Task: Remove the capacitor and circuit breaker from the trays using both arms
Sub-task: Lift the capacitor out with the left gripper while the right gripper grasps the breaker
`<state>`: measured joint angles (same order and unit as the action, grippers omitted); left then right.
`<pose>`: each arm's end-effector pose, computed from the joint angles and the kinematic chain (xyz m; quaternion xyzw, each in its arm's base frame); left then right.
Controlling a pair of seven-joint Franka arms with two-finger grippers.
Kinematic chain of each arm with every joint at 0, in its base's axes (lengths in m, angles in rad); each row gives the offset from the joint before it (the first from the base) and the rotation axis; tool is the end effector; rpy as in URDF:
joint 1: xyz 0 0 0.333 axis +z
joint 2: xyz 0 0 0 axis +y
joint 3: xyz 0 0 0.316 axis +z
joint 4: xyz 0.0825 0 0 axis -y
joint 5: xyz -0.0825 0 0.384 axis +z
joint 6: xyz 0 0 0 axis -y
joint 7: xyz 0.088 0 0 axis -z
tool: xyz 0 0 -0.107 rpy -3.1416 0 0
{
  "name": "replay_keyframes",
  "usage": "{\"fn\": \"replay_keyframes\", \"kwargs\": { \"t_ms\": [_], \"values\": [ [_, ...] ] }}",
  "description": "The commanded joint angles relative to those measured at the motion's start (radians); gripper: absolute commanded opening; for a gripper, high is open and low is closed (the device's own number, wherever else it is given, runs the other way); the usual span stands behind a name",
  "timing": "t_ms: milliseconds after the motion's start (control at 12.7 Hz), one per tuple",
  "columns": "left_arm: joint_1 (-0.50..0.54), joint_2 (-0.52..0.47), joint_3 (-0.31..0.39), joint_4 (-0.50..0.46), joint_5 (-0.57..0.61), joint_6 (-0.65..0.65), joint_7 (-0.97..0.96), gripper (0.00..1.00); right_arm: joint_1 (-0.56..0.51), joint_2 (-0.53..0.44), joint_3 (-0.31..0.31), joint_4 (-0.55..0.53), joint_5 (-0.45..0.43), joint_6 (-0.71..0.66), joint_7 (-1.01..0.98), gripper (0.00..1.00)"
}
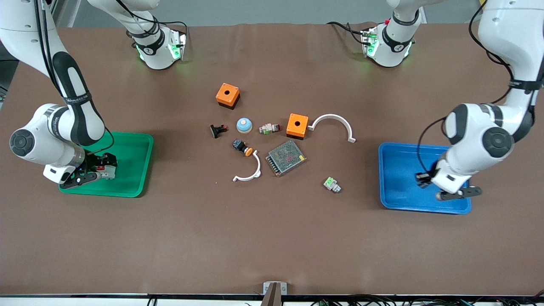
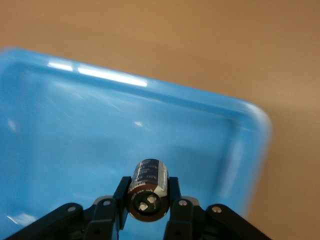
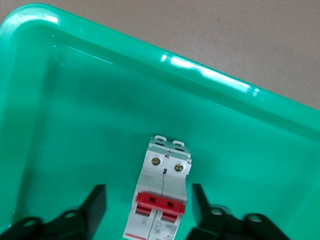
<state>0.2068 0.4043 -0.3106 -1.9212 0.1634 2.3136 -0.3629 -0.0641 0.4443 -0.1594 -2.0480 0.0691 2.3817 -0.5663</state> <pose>0.6220 -0.0519 0.2910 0.9962 0.0865 0.0059 0.0012 0.5703 -0.1281 0.2139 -0.9872 -0.1501 0.0524 0.0088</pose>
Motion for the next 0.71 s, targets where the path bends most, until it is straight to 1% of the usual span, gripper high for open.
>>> {"fn": "replay_keyframes", "kwargs": {
  "t_ms": [0, 79, 158, 237, 395, 474, 632],
  "values": [
    [-0.004, -0.027, -0.126, -0.022, 0.002, -0.040, -0.222, 0.00, -0.031, 0.005, 0.011, 0.015, 0.009, 0.002, -0.021, 0.52],
    [-0.016, -0.015, -0.165, -0.025, 0.002, -0.039, -0.322, 0.00, -0.030, 0.005, 0.011, 0.022, 0.009, 0.001, -0.021, 0.41],
    [-0.047, -0.001, -0.185, -0.025, 0.007, -0.039, -0.412, 0.00, -0.029, 0.005, 0.011, 0.026, 0.009, -0.001, -0.021, 0.33],
    [-0.103, 0.007, -0.186, -0.032, 0.011, -0.034, -0.494, 0.00, -0.026, 0.004, 0.011, 0.028, 0.009, -0.005, -0.020, 0.23],
    [-0.176, 0.042, -0.185, -0.041, 0.015, -0.030, -0.603, 0.00, -0.019, -0.009, 0.011, 0.028, 0.009, -0.015, -0.011, 0.15],
    [-0.200, 0.060, -0.185, -0.044, 0.016, -0.026, -0.640, 0.00, -0.011, -0.022, 0.015, 0.031, 0.012, -0.034, 0.000, 0.15],
    [-0.233, 0.100, -0.182, -0.055, 0.018, 0.031, -0.694, 0.00, 0.029, -0.061, 0.015, 0.072, 0.014, -0.146, 0.058, 0.14]
  ]
}}
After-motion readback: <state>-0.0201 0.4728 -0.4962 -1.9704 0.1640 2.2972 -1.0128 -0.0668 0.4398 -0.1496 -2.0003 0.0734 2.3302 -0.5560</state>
